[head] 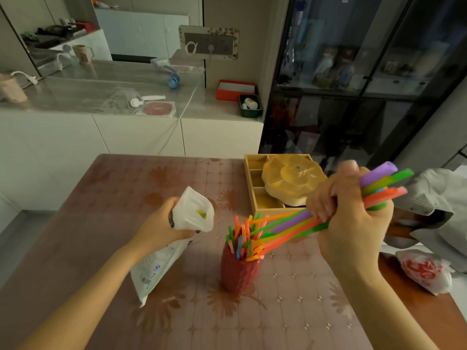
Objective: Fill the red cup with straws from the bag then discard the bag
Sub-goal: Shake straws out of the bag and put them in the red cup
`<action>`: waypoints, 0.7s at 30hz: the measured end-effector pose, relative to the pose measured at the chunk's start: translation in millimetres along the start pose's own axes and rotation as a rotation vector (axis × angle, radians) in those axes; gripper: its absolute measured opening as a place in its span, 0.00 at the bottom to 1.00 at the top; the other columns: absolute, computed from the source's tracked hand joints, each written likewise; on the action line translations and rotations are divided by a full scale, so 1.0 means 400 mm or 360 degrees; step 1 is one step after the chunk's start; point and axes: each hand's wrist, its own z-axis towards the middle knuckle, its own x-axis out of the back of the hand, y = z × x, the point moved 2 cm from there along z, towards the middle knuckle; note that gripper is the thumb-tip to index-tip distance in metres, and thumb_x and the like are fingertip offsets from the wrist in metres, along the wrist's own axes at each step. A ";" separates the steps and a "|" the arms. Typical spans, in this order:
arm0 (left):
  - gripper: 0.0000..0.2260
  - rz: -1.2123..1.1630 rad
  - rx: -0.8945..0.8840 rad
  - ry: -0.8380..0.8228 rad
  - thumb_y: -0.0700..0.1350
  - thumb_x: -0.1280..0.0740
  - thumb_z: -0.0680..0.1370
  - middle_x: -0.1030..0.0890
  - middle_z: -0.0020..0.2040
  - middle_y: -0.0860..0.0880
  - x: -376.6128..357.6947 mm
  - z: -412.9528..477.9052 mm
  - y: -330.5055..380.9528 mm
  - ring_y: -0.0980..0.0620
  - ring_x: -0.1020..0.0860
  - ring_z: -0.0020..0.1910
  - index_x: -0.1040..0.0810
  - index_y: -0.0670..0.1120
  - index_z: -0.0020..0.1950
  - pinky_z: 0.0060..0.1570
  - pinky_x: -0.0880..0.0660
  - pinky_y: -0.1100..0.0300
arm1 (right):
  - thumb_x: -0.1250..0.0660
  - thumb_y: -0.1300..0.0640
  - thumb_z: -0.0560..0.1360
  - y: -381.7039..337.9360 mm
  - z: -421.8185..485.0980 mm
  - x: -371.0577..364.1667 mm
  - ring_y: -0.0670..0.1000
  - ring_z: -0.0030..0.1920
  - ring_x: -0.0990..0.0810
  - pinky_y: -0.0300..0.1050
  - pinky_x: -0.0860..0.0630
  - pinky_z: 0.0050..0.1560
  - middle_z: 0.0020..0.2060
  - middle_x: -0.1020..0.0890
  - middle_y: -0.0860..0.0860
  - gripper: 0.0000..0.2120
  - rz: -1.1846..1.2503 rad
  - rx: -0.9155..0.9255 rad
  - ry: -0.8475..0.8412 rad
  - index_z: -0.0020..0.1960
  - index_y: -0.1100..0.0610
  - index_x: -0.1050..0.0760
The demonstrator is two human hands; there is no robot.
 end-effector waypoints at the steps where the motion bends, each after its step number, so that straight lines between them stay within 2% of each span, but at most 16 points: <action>1: 0.31 -0.0012 -0.0003 0.0015 0.48 0.22 0.63 0.26 0.51 0.63 0.009 -0.001 0.006 0.59 0.25 0.48 0.35 0.57 0.59 0.45 0.26 0.56 | 0.38 0.53 0.78 -0.003 0.002 -0.005 0.48 0.21 0.34 0.40 0.35 0.24 0.20 0.31 0.45 0.19 -0.0018 0.0005 -0.0052 0.28 0.51 0.31; 5: 0.32 0.0015 -0.0027 0.0040 0.48 0.22 0.63 0.28 0.50 0.64 0.028 0.004 0.033 0.55 0.25 0.49 0.36 0.56 0.61 0.48 0.25 0.52 | 0.39 0.56 0.79 0.037 0.036 -0.050 0.49 0.21 0.35 0.43 0.36 0.24 0.20 0.32 0.49 0.21 -0.0142 -0.0183 -0.0290 0.26 0.53 0.32; 8: 0.33 -0.0012 -0.0042 0.0043 0.48 0.22 0.63 0.28 0.50 0.65 0.025 0.003 0.042 0.56 0.25 0.50 0.35 0.56 0.62 0.48 0.26 0.54 | 0.39 0.55 0.79 0.097 0.061 -0.091 0.51 0.21 0.33 0.44 0.33 0.26 0.20 0.31 0.53 0.23 -0.0249 -0.0354 -0.0465 0.26 0.58 0.32; 13: 0.32 -0.0069 -0.0087 0.0045 0.48 0.22 0.62 0.27 0.51 0.64 0.007 -0.005 0.052 0.56 0.25 0.50 0.35 0.58 0.60 0.46 0.27 0.57 | 0.38 0.52 0.79 0.163 0.090 -0.127 0.47 0.20 0.31 0.39 0.28 0.25 0.19 0.30 0.51 0.23 -0.0374 -0.0549 -0.0443 0.27 0.60 0.32; 19: 0.32 -0.0036 -0.0129 0.0007 0.50 0.22 0.61 0.26 0.51 0.64 0.000 -0.005 0.068 0.58 0.25 0.50 0.37 0.66 0.55 0.49 0.26 0.53 | 0.38 0.50 0.78 0.130 0.156 -0.146 0.47 0.23 0.25 0.42 0.23 0.31 0.22 0.24 0.50 0.20 -0.0458 -0.0428 -0.0384 0.29 0.57 0.28; 21: 0.32 -0.0008 -0.0141 -0.0002 0.50 0.22 0.61 0.27 0.51 0.64 0.002 -0.006 0.072 0.56 0.24 0.50 0.38 0.66 0.54 0.49 0.26 0.53 | 0.38 0.51 0.78 0.108 0.171 -0.150 0.47 0.23 0.25 0.41 0.24 0.30 0.23 0.24 0.49 0.18 -0.0414 -0.0336 -0.0362 0.31 0.57 0.28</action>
